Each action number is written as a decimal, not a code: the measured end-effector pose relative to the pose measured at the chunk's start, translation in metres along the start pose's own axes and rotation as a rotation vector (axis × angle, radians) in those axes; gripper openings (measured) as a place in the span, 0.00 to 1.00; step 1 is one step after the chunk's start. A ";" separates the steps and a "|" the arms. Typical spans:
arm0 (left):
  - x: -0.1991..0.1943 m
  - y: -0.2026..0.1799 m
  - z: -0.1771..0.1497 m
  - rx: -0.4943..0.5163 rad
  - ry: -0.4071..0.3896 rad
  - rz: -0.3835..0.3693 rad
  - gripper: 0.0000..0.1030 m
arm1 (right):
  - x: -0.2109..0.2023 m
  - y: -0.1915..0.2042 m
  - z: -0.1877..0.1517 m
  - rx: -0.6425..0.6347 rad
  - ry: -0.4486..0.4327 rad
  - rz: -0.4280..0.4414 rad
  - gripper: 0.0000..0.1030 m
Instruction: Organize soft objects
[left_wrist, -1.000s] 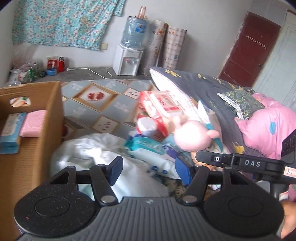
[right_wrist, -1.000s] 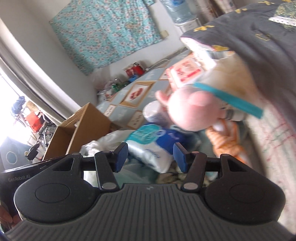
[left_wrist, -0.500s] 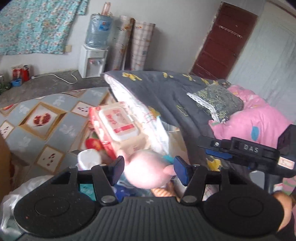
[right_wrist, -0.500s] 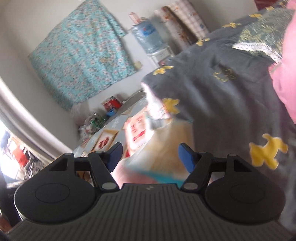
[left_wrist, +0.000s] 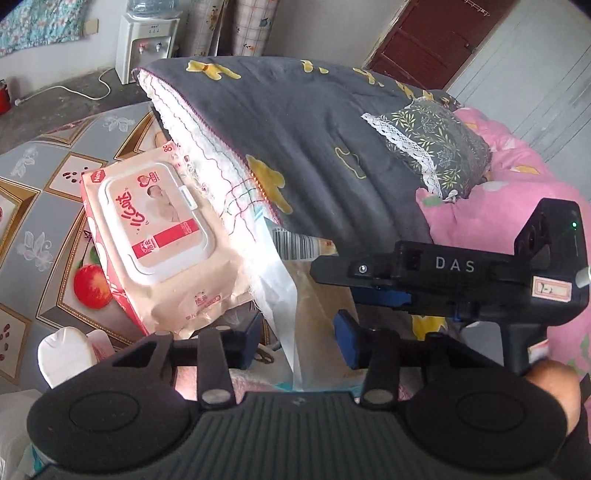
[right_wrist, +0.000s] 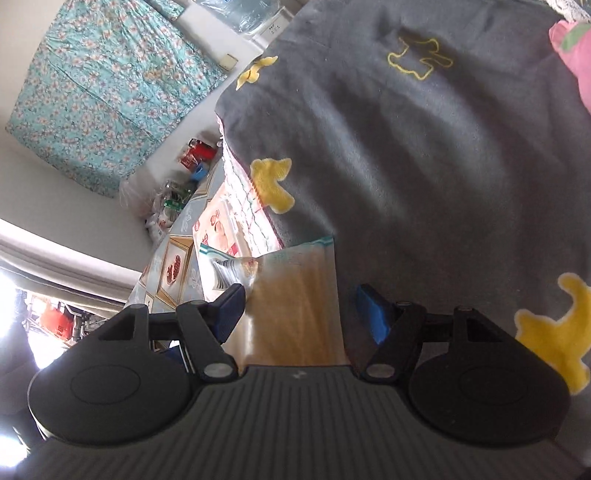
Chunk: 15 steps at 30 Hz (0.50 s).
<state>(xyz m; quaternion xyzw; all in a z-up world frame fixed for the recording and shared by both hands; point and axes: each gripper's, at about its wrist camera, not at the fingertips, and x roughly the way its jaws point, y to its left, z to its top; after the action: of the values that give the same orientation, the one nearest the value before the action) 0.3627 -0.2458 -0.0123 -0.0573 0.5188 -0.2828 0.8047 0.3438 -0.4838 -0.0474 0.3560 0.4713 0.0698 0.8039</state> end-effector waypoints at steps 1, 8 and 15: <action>0.003 0.002 0.001 -0.008 0.006 -0.008 0.38 | 0.003 0.000 0.000 -0.004 0.003 0.002 0.62; 0.007 0.005 0.006 -0.062 0.013 -0.049 0.23 | 0.004 0.015 -0.002 -0.036 -0.021 0.025 0.34; -0.031 -0.009 -0.002 -0.037 -0.062 -0.078 0.20 | -0.031 0.054 -0.013 -0.124 -0.102 0.026 0.32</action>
<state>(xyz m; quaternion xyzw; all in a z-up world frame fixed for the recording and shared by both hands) 0.3480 -0.2368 0.0149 -0.1011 0.4959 -0.3026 0.8076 0.3290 -0.4512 0.0054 0.3148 0.4199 0.0911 0.8463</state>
